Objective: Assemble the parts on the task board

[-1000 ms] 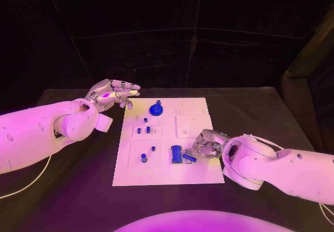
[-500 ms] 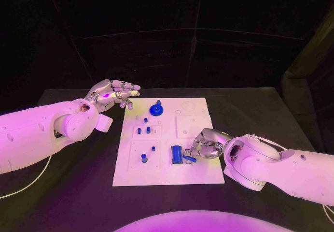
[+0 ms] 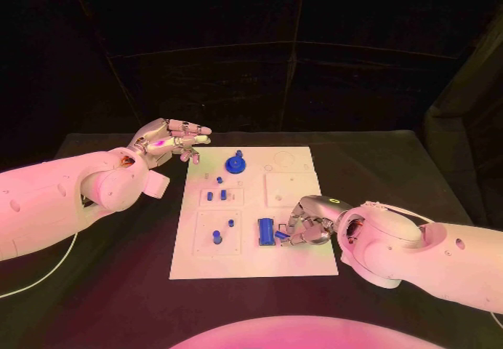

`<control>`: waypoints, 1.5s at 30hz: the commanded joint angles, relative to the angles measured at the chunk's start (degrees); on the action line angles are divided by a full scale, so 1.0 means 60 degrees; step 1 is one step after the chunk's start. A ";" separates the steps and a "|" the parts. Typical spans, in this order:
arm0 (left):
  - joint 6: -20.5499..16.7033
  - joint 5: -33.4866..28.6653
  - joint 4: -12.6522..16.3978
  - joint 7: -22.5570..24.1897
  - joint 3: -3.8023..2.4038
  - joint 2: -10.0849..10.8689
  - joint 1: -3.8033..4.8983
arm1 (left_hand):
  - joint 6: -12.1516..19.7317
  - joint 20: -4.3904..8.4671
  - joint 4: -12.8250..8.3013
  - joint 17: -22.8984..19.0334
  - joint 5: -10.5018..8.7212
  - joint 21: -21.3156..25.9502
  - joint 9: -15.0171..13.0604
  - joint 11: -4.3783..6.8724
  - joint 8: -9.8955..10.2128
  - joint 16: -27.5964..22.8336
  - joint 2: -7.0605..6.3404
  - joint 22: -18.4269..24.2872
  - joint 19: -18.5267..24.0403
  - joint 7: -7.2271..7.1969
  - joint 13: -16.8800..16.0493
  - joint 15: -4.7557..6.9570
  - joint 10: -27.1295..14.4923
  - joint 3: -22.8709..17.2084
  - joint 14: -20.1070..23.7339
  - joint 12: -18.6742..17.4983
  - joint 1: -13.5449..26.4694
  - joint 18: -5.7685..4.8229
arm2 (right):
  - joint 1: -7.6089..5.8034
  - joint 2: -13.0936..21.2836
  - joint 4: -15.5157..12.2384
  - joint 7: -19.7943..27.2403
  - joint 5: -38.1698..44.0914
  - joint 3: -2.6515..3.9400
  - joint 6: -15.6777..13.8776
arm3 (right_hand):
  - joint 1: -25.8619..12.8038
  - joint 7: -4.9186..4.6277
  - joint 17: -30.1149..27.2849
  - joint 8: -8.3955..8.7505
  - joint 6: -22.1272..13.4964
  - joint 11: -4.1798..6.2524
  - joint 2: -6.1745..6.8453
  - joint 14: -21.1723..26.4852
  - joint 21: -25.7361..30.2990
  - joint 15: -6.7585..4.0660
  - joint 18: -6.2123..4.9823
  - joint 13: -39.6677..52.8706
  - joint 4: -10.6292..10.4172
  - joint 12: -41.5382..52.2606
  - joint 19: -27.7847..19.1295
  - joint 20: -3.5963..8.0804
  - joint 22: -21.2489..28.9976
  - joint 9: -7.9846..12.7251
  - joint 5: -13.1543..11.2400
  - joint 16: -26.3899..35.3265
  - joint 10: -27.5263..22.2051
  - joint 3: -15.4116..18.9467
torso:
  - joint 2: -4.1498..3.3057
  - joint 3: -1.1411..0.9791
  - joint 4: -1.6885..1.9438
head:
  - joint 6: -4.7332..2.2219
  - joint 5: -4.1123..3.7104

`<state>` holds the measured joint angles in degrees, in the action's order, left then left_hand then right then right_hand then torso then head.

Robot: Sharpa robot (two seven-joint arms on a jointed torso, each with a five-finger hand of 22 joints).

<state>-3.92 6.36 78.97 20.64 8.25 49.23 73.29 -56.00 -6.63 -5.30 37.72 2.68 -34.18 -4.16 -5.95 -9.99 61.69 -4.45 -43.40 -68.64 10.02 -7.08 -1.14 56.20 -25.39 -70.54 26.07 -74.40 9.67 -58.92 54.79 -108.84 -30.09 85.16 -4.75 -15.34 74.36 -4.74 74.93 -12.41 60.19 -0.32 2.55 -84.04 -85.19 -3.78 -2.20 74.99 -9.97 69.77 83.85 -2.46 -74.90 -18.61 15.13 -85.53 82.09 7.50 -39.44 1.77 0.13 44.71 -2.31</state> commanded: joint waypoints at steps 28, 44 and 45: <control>0.0129 -0.0029 0.0023 0.0019 -0.0006 0.0019 0.0012 | 0.0034 -0.0018 -0.0016 -0.0016 0.0053 0.0049 0.0015 0.0007 -0.0040 0.0000 0.0061 0.0014 -0.0017 0.0006 -0.0014 0.0013 -0.0070 0.0057 0.0060 0.0070 -0.0016 0.0135 | -0.0008 -0.0150 0.0039 -0.0023 0.0649 -0.0002 0.0350 | 0.1046 0.0257 0.1402 -0.0102 0.0602 0.0252 -0.1000 -0.0765 -0.0086 -0.0178 0.0110 0.0400 0.0616 0.0047 0.0561 0.0163 -0.1510 0.0106 -0.0065 -0.0085 0.0079 -0.1116 | 0.0004 -0.0005 0.0003 | 0.0029 0.0030; 0.0163 -0.0029 0.0002 -0.0012 -0.0005 0.0012 0.0011 | 0.0034 -0.0018 -0.0016 -0.0016 0.0053 0.0049 0.0015 0.0007 -0.0040 0.0000 0.0061 0.0014 -0.0017 0.0006 -0.0014 0.0013 -0.0070 0.0057 0.0060 0.0070 -0.0016 0.0135 | -0.0008 0.0308 -0.0213 0.0416 -0.0695 0.0000 -0.0734 | 0.0562 0.0296 0.1419 -0.0103 0.0732 0.0286 -0.0943 -0.0770 -0.0081 -0.0215 0.0109 0.0423 0.0367 0.0075 0.0560 0.0213 -0.1508 0.0129 0.0050 -0.0094 0.0146 -0.1360 | 0.0005 -0.0004 -0.0009 | 0.0001 0.0035; 0.0164 -0.0029 0.0001 -0.0014 -0.0005 0.0009 0.0011 | 0.0034 -0.0018 -0.0016 -0.0016 0.0053 0.0049 0.0015 0.0007 -0.0040 0.0000 0.0061 0.0014 -0.0017 0.0006 -0.0014 0.0013 -0.0070 0.0057 0.0060 0.0070 -0.0016 0.0135 | -0.0008 0.0331 -0.0224 0.0418 -0.0820 0.0000 -0.0750 | 0.0549 0.0296 0.1421 -0.0103 0.0735 0.0286 -0.0936 -0.0771 -0.0082 -0.0216 0.0109 0.0424 0.0361 0.0075 0.0561 0.0213 -0.1509 0.0130 0.0059 -0.0094 0.0147 -0.1367 | 0.0005 -0.0005 -0.0011 | 0.0001 0.0037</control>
<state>-3.69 6.36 78.93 20.45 8.26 49.32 73.29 -56.00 -6.62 -5.30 37.68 2.68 -34.18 -4.16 -5.95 -9.99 61.69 -4.45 -43.37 -68.64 10.02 -7.07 -1.14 56.20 -25.39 -70.54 26.40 -74.40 9.67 -58.91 56.65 -109.89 -28.95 84.53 -4.76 -17.24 77.60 -3.45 74.91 -12.78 63.68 0.32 -2.68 -84.04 -85.59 -4.84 -2.20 78.65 -7.57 70.17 83.86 -1.62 -74.90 -17.73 15.24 -85.80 81.88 -0.47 -39.42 1.73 0.12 44.71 -2.08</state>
